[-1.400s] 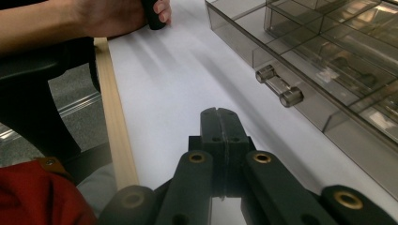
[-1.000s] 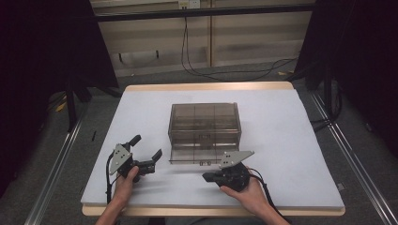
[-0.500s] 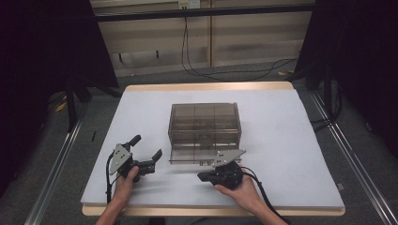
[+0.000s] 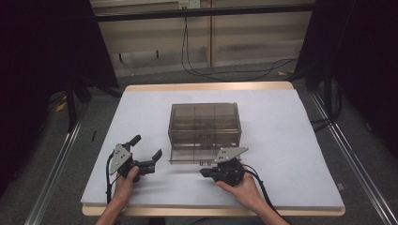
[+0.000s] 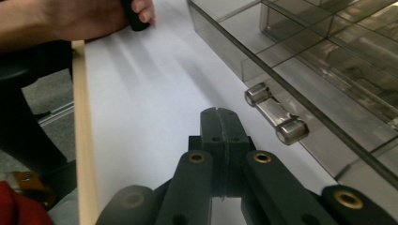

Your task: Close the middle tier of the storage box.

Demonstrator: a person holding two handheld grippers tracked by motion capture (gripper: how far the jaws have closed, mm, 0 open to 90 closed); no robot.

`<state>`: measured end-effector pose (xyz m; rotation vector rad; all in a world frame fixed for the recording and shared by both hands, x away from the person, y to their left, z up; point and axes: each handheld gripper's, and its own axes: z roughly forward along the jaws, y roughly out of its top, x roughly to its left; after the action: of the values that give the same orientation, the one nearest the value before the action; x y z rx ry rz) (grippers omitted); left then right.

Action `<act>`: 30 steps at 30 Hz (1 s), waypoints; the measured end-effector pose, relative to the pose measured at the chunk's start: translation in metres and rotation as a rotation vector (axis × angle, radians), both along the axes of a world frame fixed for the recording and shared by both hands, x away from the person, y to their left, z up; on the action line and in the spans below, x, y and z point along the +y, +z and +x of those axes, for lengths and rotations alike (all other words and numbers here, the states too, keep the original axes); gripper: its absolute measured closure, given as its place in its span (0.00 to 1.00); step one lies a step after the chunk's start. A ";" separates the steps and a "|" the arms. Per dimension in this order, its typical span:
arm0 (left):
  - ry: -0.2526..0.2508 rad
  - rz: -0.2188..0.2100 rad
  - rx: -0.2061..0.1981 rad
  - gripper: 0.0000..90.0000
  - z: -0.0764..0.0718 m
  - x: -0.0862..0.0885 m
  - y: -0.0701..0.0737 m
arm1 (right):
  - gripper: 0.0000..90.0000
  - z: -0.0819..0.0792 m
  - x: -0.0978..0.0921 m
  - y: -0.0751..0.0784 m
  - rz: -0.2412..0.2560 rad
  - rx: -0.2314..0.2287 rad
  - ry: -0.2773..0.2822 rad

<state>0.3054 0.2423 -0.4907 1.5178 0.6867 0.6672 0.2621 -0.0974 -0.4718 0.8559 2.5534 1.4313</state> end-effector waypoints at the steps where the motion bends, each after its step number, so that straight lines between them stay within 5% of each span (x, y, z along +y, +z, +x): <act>1: -0.002 0.010 -0.001 0.01 0.000 0.001 0.000 | 1.00 0.001 0.000 -0.001 -0.003 -0.003 -0.003; 30: -0.003 -0.001 0.002 0.01 0.000 0.000 0.000 | 1.00 0.006 0.003 -0.006 -0.035 -0.038 -0.065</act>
<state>0.3055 0.2426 -0.4907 1.5188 0.6855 0.6635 0.2683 -0.0945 -0.4778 0.8886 2.4914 1.3670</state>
